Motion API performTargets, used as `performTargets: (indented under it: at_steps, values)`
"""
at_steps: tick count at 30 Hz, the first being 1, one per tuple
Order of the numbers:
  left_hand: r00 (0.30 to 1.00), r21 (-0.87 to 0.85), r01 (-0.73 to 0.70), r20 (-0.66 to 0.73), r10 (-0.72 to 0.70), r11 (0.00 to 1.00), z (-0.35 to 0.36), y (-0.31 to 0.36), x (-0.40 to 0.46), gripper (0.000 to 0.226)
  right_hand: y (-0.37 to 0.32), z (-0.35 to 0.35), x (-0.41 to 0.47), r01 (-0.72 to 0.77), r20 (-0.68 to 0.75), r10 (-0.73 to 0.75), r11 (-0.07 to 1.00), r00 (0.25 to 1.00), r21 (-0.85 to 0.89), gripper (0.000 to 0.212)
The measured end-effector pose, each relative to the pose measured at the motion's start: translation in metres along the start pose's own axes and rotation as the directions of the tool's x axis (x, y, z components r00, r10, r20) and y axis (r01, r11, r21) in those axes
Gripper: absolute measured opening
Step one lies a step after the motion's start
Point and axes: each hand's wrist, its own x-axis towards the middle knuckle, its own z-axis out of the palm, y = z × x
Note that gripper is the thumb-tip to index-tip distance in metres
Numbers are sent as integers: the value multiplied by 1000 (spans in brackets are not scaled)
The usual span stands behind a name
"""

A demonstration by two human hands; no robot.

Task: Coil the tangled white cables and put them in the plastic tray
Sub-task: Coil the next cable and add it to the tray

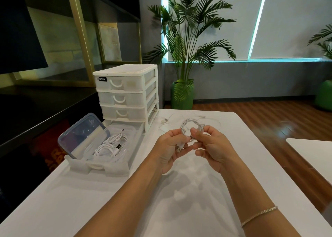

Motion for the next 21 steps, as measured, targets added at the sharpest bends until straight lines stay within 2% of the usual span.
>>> performTargets:
  at_steps: [4,11,21]
  values:
    - [999,9,-21,-41,21,1000,1,-2,0,6,-2,0,-1,22,-8,-22,1000,1000,20,13]
    - [1000,-6,11,-27,-11,1000,-1,1,0,7,-4,-2,-2,80,-34,-79,996,996,34,18]
    - [991,78,45,-129,-34,996,-2,-1,4,13,-2,-3,-2,146,-6,-147,987,989,-59,16]
